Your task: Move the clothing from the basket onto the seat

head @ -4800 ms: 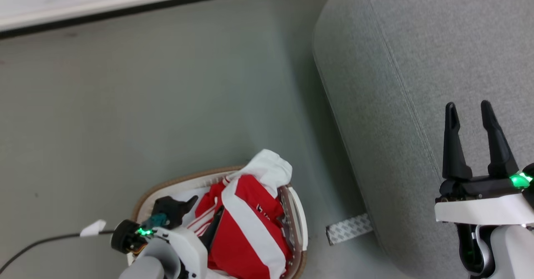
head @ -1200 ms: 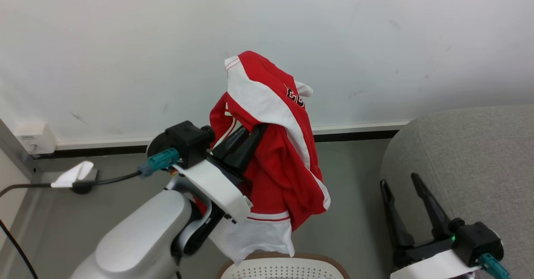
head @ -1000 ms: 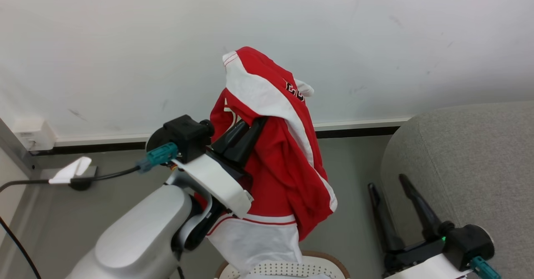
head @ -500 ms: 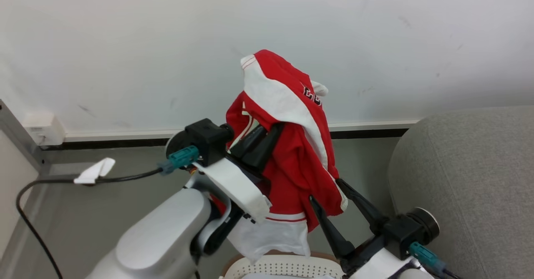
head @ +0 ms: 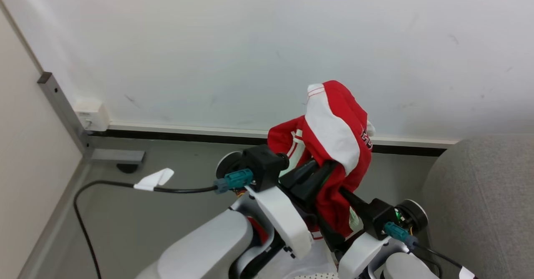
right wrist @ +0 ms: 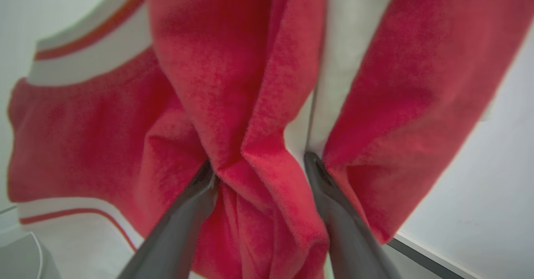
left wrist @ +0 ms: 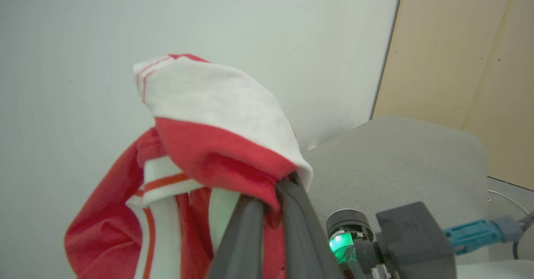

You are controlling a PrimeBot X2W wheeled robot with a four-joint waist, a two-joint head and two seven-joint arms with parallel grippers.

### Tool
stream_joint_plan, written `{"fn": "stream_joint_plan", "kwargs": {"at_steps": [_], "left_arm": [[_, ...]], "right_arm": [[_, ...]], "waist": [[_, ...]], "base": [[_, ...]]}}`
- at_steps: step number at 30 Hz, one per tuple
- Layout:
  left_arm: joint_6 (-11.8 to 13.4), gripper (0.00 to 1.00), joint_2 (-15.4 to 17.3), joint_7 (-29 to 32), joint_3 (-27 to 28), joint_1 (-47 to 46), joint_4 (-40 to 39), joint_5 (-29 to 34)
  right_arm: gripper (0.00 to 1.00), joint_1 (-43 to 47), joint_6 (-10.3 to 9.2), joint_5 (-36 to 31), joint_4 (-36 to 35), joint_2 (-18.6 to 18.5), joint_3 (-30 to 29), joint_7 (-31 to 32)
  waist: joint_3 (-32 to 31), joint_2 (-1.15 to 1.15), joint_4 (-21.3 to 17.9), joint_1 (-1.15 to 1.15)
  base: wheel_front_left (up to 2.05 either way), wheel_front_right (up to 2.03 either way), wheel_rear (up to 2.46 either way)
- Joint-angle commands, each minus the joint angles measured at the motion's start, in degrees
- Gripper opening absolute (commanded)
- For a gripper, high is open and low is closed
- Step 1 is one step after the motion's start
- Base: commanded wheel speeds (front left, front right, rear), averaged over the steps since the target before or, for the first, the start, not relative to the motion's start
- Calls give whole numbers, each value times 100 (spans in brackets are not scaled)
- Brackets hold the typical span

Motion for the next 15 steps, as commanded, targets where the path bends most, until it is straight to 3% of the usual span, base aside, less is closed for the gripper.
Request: {"fn": "stream_joint_plan", "kwargs": {"at_steps": [1, 15], "left_arm": [[-42, 0, -79, 21, -44, 17, -35, 14], [-165, 0, -241, 171, -331, 63, -11, -69]], "right_arm": [[100, -138, -12, 103, 155, 7, 20, -11], [100, -449, -12, 654, 245, 6, 336, -11]], "waist": [[-58, 0, 158, 0], [-193, 0, 558, 0]], "base": [[0, 0, 0], [0, 0, 0]]}}
